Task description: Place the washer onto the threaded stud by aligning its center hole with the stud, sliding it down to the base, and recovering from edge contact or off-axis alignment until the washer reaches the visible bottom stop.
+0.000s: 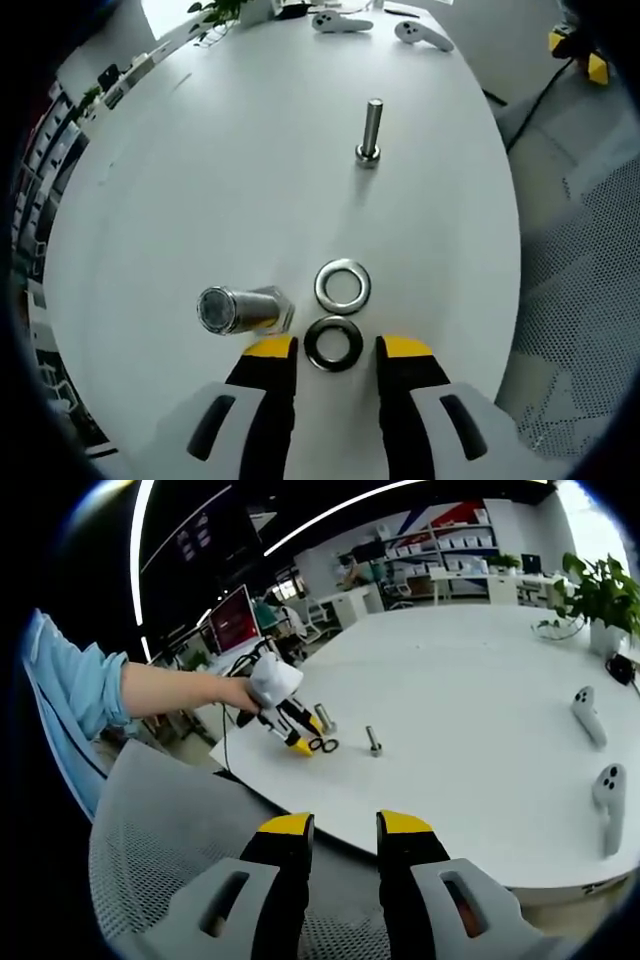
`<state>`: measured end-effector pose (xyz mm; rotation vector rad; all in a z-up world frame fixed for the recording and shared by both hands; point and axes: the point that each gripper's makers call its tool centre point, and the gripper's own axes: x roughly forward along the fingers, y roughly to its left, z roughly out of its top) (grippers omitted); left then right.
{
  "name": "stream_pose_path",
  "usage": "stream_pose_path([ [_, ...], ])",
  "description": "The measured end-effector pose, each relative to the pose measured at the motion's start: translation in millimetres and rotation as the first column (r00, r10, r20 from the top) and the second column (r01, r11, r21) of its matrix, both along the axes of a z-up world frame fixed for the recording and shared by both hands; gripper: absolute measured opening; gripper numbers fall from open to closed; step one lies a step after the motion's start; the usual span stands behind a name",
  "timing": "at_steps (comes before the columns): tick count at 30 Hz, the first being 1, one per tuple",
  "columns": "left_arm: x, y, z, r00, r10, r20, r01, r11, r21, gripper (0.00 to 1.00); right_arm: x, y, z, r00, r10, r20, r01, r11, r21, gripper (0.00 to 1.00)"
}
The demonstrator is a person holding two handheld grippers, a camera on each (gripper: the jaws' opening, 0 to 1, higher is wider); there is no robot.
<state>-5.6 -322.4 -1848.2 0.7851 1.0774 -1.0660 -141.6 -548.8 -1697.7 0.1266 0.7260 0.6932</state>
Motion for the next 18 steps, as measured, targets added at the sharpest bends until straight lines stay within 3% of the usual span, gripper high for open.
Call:
stream_pose_path([
  [6,1.5,-6,-1.1,1.0,-0.006,0.02,0.006,1.0,-0.015,0.18,0,0,0.2,1.0,-0.002,0.002,0.002,1.0,0.0,0.27],
  [7,0.3,-8,-1.7,1.0,-0.007,0.021,0.008,1.0,-0.023,0.02,0,0,0.2,1.0,-0.003,0.003,0.003,1.0,0.001,0.27],
  [8,1.8,-5,-1.3,0.993,-0.095,0.065,0.094,0.995,0.018,0.0,1,0,0.4,1.0,-0.004,0.004,0.004,1.0,0.002,0.27],
  [13,6.5,-3,-3.6,0.997,-0.046,0.06,0.047,0.999,-0.013,0.0,0,-1,0.6,1.0,-0.006,0.005,0.006,1.0,0.004,0.27],
  [15,5.2,-3,-1.8,0.999,0.006,0.043,-0.005,1.0,-0.03,0.05,0,0,0.5,1.0,-0.004,0.004,0.004,1.0,0.003,0.27],
  [18,3.8,3,2.0,0.999,-0.005,0.054,0.007,0.999,-0.033,0.08,0,0,0.4,1.0,-0.003,0.003,0.003,1.0,0.002,0.27],
])
